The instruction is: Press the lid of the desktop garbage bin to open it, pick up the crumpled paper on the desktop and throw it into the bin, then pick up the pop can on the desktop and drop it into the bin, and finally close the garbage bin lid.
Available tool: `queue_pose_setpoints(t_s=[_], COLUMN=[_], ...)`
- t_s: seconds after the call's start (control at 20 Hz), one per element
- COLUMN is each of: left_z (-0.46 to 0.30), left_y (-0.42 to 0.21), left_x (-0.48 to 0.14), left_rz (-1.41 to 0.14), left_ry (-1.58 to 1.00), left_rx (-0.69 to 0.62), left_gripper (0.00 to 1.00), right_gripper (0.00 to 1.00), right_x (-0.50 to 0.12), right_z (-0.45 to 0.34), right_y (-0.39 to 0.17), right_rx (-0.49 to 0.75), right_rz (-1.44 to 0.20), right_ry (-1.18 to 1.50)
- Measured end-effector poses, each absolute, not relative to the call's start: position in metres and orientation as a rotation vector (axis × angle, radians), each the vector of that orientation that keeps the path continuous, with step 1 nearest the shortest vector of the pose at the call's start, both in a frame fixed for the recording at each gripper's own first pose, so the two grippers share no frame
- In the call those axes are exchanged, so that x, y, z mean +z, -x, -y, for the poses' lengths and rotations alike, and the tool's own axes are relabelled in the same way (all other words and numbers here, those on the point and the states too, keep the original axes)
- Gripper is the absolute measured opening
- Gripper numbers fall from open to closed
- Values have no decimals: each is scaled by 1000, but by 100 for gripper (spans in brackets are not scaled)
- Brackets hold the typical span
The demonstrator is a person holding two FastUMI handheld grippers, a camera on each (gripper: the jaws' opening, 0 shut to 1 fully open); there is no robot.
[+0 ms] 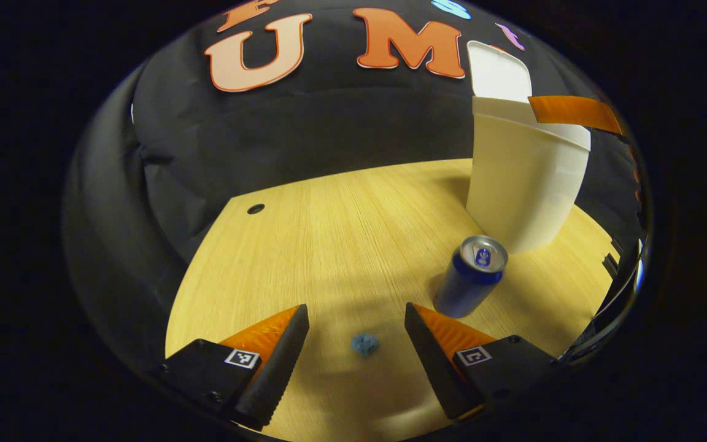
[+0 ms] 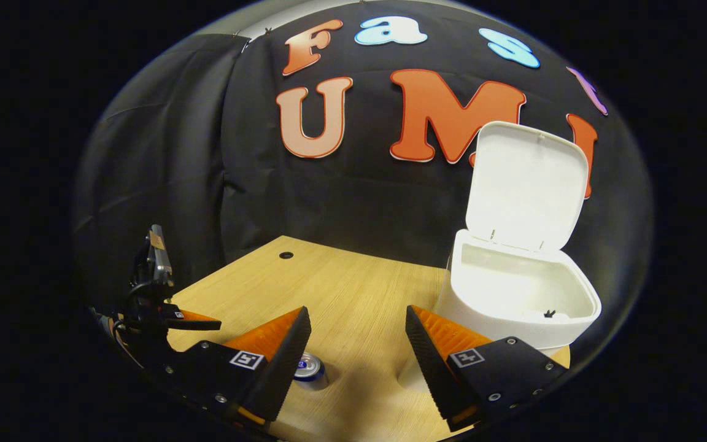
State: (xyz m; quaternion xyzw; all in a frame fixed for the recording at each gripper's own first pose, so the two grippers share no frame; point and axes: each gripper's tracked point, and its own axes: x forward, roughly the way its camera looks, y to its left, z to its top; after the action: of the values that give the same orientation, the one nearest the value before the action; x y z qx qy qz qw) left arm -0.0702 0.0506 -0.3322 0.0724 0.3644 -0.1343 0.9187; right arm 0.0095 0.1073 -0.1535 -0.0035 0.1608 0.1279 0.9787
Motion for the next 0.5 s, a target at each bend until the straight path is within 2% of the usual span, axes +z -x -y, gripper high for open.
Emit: queue_pose_setpoints(t_s=[0.1, 0.15, 0.2, 0.25, 0.3, 0.35, 0.4, 0.45, 0.5], left_z=[-57, -60, -62, -63, -63, -61, -58, -54, -51], left_y=[75, 76, 77, 76, 74, 72, 68, 64, 59], left_x=[-353, -360, -365, -368, -370, -369, -367, -366, -364], left_rz=[-787, -801, -812, -818, -818, -815, -806, -801, -800], left_ry=[-159, -156, -154, -162, -173, -178, -176, -176, -177], left_rx=[-257, -250, -246, -249, -254, -266, -280, -292, -300], left_gripper=[100, 96, 96, 100, 100, 96, 100, 96, 100], right_gripper=[94, 94, 94, 94, 94, 94, 94, 94, 94], right_x=[-166, -172, -177, -182, -191, -197, -201, -205, -206], right_z=[-110, -112, -114, -117, -119, -120, -123, -127, -131], right_y=[-7, -5, -3, -2, -1, -1, 1, 2, 3], right_rx=[262, 264, 267, 271, 276, 280, 289, 295, 303], right_rz=[-354, -368, -382, -402, -424, -439, -452, -462, -471], right_ry=[0, -4, -7, -6, -5, -2, -1, 1, 3])
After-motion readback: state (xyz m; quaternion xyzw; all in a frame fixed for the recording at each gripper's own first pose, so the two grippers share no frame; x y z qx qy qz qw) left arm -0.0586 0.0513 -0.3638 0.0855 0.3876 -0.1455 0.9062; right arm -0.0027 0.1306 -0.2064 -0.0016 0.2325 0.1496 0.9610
